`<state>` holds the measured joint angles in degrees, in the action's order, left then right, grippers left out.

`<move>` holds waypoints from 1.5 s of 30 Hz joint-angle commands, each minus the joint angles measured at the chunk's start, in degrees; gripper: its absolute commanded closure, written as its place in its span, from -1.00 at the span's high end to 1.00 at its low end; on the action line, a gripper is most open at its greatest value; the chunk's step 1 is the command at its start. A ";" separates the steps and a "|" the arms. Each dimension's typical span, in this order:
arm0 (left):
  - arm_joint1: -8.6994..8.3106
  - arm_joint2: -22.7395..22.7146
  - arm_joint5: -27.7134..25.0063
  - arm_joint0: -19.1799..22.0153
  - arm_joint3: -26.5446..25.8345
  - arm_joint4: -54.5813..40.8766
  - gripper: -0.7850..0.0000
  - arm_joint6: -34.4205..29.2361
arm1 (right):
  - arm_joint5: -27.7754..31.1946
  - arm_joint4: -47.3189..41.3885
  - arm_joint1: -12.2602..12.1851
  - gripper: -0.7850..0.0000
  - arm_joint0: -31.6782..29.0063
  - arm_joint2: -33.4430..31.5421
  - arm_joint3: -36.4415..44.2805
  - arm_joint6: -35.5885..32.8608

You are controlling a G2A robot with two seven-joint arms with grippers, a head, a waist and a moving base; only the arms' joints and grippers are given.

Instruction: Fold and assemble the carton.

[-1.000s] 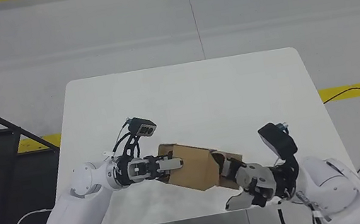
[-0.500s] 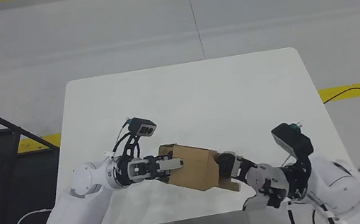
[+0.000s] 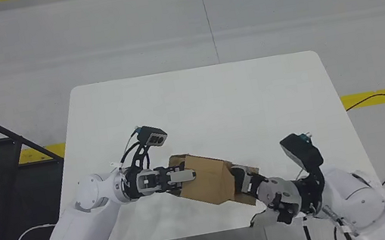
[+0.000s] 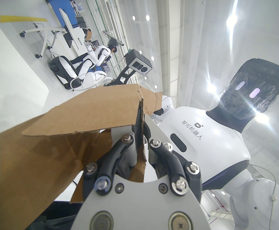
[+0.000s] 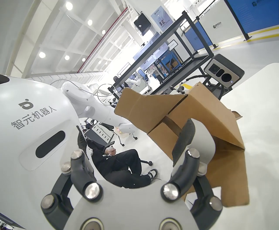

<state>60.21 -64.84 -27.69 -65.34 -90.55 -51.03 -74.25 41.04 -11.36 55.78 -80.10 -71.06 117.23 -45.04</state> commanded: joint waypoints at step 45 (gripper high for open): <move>0.50 -4.31 -5.65 -5.40 -6.19 9.02 -1.00 11.32 | 6.29 14.10 0.45 1.00 -17.42 -17.67 2.17 23.44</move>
<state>60.69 -69.14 -33.36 -70.74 -96.75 -42.03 -62.90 48.43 2.85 56.19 -97.69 -88.71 119.88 -21.95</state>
